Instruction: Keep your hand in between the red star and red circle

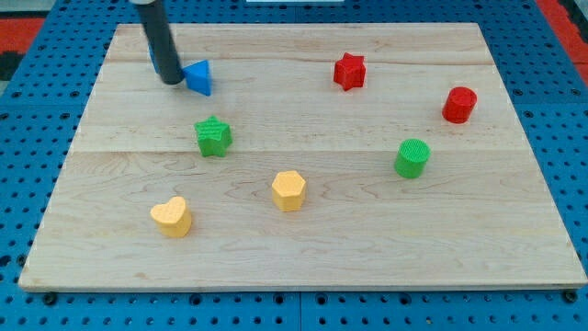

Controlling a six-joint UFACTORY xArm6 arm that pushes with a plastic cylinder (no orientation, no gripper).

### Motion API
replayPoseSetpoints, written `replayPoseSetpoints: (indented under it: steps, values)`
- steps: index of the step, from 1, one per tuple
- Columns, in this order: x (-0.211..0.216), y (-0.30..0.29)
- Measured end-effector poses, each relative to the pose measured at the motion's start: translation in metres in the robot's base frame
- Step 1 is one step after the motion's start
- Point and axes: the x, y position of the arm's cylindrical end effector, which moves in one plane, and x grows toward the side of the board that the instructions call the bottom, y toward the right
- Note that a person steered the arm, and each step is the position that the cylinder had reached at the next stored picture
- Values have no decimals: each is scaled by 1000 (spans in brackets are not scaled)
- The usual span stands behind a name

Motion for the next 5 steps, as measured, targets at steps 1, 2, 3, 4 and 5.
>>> replayPoseSetpoints:
  steps: [1,2,3,4,5]
  values:
    - [-13,53]
    - [-13,110]
    - [-20,160]
    - [-64,183]
    - [-93,229]
